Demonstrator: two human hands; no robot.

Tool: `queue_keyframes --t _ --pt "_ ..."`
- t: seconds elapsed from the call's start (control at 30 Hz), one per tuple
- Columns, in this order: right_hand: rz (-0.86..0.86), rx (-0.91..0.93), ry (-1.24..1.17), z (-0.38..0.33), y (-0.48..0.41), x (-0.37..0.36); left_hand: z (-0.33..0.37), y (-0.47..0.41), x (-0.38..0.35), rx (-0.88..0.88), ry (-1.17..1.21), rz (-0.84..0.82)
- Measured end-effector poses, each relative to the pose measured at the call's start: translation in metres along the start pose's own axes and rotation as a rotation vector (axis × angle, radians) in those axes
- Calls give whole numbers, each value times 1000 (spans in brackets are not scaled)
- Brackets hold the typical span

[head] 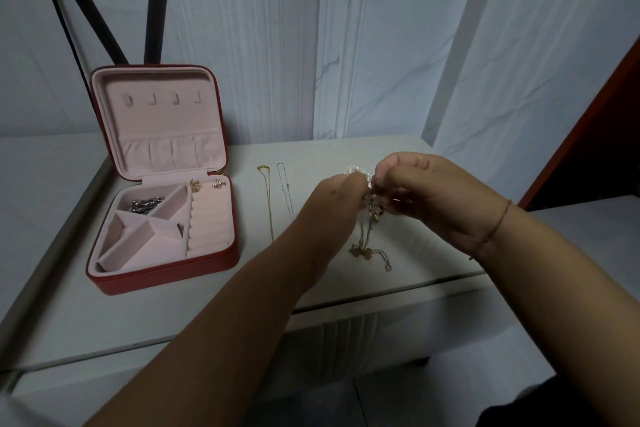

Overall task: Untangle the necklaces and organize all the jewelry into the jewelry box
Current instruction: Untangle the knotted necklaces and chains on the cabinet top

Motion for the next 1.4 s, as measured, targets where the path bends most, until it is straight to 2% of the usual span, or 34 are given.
queue_keyframes --t 0.17,0.6,0.83,0.93,1.13,1.3,1.4 --pt "-18 -26 9 -1 1 -1 1 0 0 77 167 34" --pt "44 -141 -223 -1 -3 9 -11 -2 6 39 312 -12" --pt "74 -174 -267 0 -6 13 -13 -4 7 69 375 44" --pt "92 -132 -169 1 -5 16 -13 -4 8 88 415 79" --pt "247 116 169 -2 0 17 -11 -3 8 79 428 79" --pt "207 256 326 -6 4 13 -11 -3 10 65 368 119" --pt "261 340 436 -8 4 12 -11 -3 11 40 328 139"
Point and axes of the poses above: each hand's wrist, its own y-axis away from the middle knuckle, its own x-axis out of the back of the hand, z = x × y, the point moved 2 cm from there along -y, towards the middle knuckle, and after that the axes turned 10 degrees about -x, right-handed, at the moved point
